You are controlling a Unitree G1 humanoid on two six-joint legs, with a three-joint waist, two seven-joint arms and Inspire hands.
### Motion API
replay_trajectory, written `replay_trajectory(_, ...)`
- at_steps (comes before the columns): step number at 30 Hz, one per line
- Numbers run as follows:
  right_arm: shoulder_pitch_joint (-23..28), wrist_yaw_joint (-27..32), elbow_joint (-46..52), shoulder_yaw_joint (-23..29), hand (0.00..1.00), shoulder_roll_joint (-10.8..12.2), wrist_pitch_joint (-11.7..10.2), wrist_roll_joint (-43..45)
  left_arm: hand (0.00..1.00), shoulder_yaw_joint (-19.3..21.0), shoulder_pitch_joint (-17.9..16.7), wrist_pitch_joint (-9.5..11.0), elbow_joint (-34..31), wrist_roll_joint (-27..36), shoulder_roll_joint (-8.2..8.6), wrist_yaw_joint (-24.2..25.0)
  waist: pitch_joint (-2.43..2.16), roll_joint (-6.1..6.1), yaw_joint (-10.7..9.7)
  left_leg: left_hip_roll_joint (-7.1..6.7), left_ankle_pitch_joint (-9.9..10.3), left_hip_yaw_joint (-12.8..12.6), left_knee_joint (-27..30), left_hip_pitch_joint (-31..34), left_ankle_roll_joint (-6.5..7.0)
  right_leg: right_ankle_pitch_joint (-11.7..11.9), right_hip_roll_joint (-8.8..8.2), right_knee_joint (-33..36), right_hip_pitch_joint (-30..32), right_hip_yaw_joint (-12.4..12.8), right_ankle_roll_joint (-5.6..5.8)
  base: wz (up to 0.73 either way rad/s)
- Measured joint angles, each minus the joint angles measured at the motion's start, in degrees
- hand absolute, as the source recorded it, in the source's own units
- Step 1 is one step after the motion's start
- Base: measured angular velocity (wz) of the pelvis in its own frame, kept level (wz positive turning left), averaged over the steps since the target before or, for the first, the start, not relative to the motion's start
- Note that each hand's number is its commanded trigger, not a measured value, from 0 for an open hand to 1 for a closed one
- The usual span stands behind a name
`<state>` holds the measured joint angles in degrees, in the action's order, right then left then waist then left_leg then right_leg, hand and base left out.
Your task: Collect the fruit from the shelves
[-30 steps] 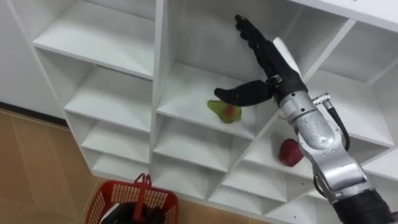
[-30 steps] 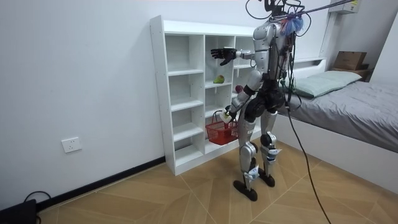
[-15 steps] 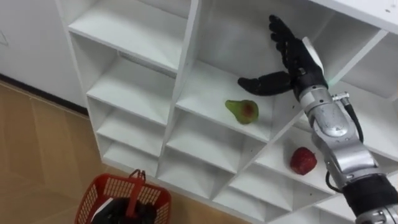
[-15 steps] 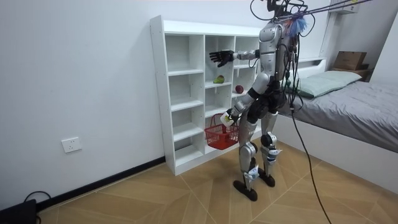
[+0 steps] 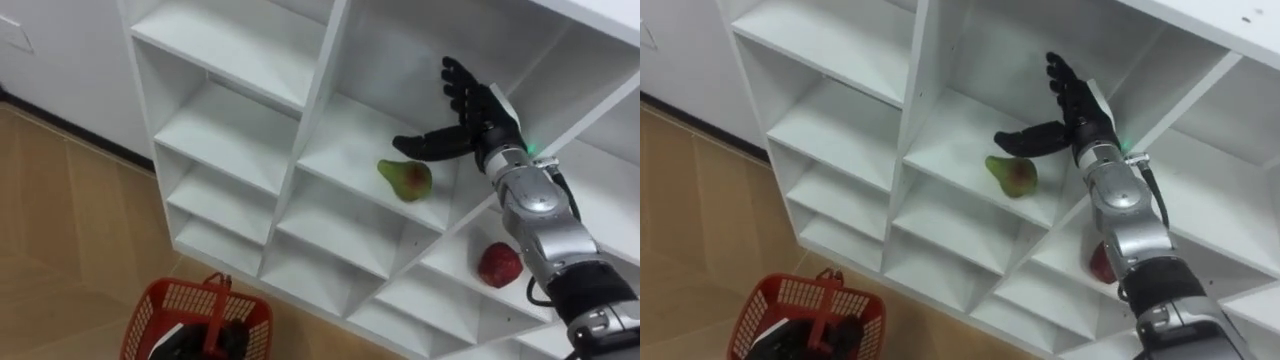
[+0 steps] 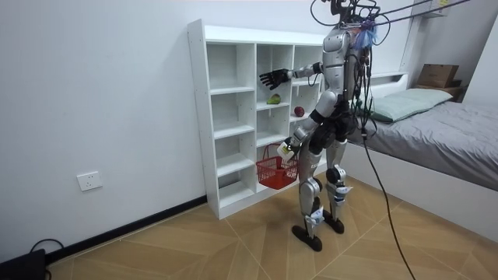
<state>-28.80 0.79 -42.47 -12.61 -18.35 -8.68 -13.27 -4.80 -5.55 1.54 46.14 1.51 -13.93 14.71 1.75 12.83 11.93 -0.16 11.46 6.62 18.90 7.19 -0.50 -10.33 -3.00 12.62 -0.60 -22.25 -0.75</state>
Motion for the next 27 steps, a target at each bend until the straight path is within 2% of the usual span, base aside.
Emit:
replay_trajectory(2, 0.0, -0.32, -1.12, -0.25, 0.0, 0.03, 0.0, -0.2, 1.0, -0.78, 0.17, -0.06, 0.0, 0.01, -0.11, 0.01, 0.16, -0.31, 0.07, -0.13, 0.01, 0.1, -0.13, -0.01, 0.0, 0.0, -0.03, -0.02, -0.24, -0.11, 0.01, 0.06)
replay_trajectory(10, -0.01, -1.04, -6.12, -0.28, 0.0, 0.07, 0.9, -0.14, 1.0, -1.12, 0.3, -0.37, 0.2, 0.09, -0.27, 0.9, 0.09, -0.37, 1.24, -0.62, -0.16, 1.59, -0.13, 0.4, 0.07, -0.06, -0.38, 0.09, -0.29, -1.5, 0.1, 0.09)
replay_trajectory(18, -0.03, -1.41, -6.76, -0.76, 0.0, 0.06, 1.1, -0.09, 1.0, -1.02, 0.44, -0.85, 0.22, 0.04, -0.29, 1.18, -0.05, -0.16, 1.26, -0.71, -0.42, 1.55, 0.0, 1.07, 0.11, -0.05, -0.5, 0.17, 0.38, -1.49, 0.11, 0.0)
replay_trajectory(27, -0.43, -1.65, -9.35, -2.07, 0.0, 0.18, 1.26, 0.32, 1.0, -1.1, 1.33, -0.94, 1.27, 0.04, -0.17, 1.18, 0.18, -0.4, 1.5, -0.82, -0.68, 1.57, 0.05, 2.05, 0.18, -0.01, -0.56, 0.17, 1.09, -1.53, 0.13, 0.01)
